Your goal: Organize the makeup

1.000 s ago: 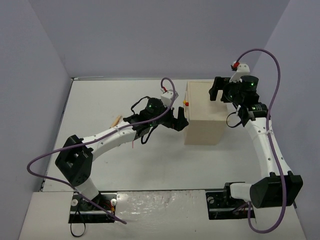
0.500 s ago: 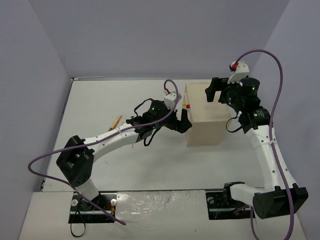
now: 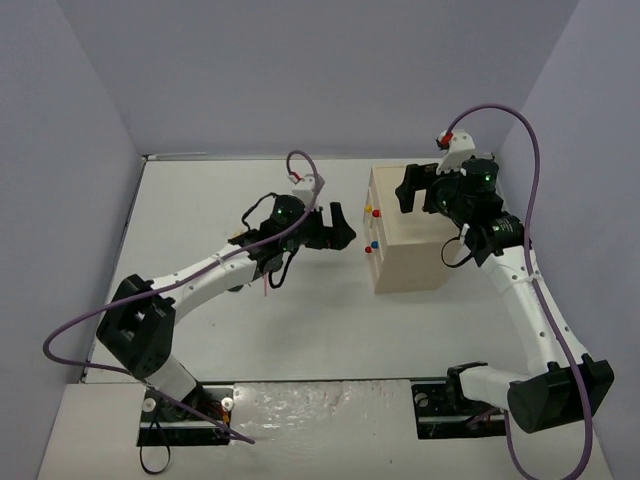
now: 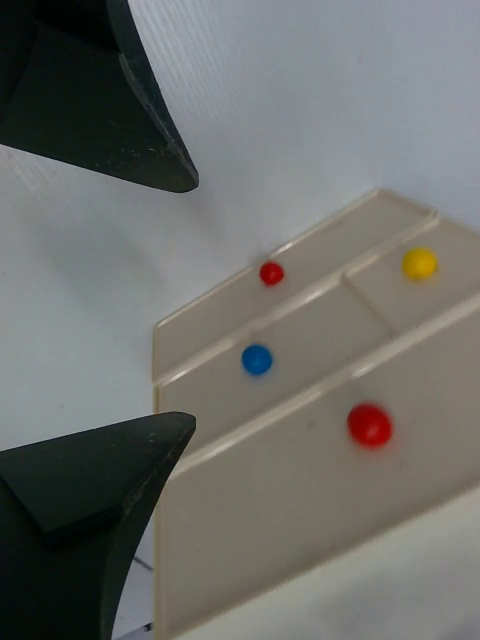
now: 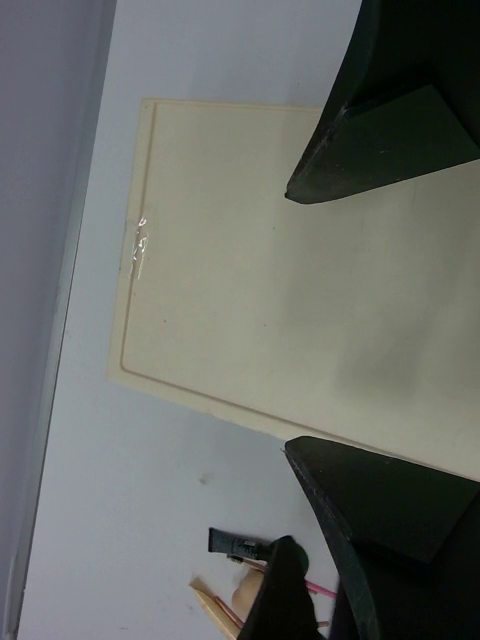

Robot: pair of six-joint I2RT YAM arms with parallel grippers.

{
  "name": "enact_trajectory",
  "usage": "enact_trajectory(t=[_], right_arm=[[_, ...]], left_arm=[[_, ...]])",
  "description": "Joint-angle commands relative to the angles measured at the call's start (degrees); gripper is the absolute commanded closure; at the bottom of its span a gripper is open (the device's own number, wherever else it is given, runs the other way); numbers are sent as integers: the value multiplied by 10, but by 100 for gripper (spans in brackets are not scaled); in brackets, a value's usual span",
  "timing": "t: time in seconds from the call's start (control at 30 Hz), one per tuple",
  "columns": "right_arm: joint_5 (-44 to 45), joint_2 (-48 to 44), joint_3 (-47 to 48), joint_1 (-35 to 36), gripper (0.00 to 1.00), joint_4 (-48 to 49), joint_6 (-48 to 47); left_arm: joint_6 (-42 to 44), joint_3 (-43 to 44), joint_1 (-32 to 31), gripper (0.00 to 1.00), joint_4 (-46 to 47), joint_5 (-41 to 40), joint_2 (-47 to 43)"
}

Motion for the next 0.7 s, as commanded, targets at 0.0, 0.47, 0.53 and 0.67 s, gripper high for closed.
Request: enact_trajectory(t=[0.0,0.47,0.53,0.67], right_arm=[[1,17,-13,3,0,59,-15],[-8,40,-6,6,0,95,-49],[-12,45,-6,7,0,98,-51],[-18,53,-6,7,0,102,-55]], left_arm=[[-79,24,64,13,74,41,7],[-68,241,112,39,133,227,249],[-76,260,112,39,152,249,275],[-95,281,113,41,211,286,305]])
